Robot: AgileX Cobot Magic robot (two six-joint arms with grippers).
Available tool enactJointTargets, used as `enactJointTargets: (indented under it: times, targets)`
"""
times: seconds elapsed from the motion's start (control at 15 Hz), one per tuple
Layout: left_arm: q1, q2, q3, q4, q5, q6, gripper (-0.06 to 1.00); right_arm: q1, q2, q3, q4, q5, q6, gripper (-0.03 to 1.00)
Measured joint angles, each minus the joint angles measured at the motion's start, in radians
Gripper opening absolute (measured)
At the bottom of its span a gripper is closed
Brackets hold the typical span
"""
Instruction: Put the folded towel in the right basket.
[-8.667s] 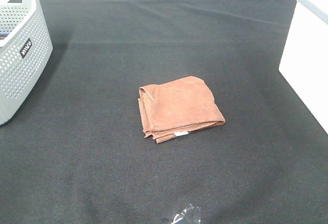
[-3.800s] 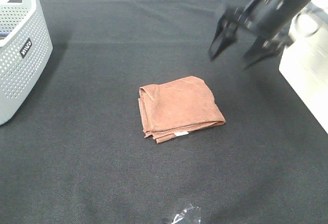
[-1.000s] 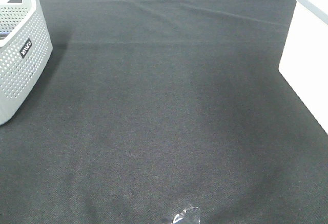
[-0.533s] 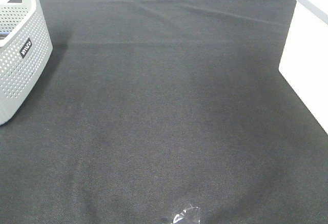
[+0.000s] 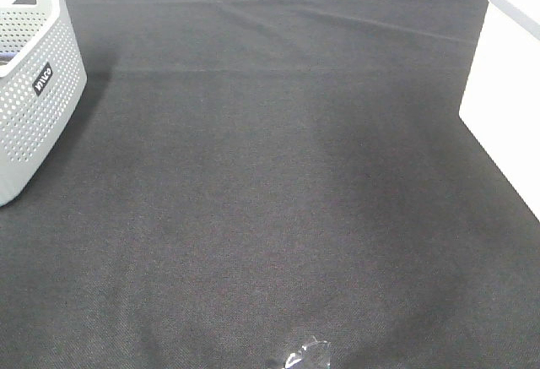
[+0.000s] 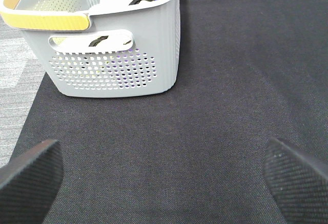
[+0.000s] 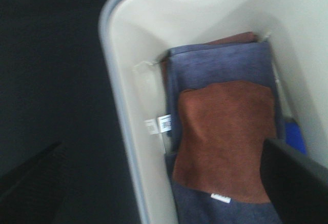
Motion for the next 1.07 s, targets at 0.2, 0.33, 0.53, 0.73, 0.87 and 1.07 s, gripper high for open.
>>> enactJointTargets:
  times: [0.2,0.33,0.53,0.73,0.87,1.07]
  targets:
    - [0.0,0.0,0.0,0.0,0.0,0.0,0.99,0.014,-0.222,0.193,-0.022,0.01,0.028,0.97]
    - [0.0,0.0,0.0,0.0,0.0,0.0,0.99,0.014,-0.556,0.457,-0.02,0.011,0.051,0.97]
    - [0.0,0.0,0.0,0.0,0.0,0.0,0.99,0.014,-0.95,0.766,-0.003,-0.027,0.051,0.97]
    - [0.0,0.0,0.0,0.0,0.0,0.0,0.99,0.014,-1.349,1.043,-0.004,-0.103,-0.011,0.97]
    - [0.0,0.0,0.0,0.0,0.0,0.0,0.99,0.03,-1.497,1.163,-0.004,-0.106,-0.016,0.97]
    - [0.0,0.0,0.0,0.0,0.0,0.0,0.99,0.043,-1.601,1.245,-0.003,-0.114,-0.018,0.97]
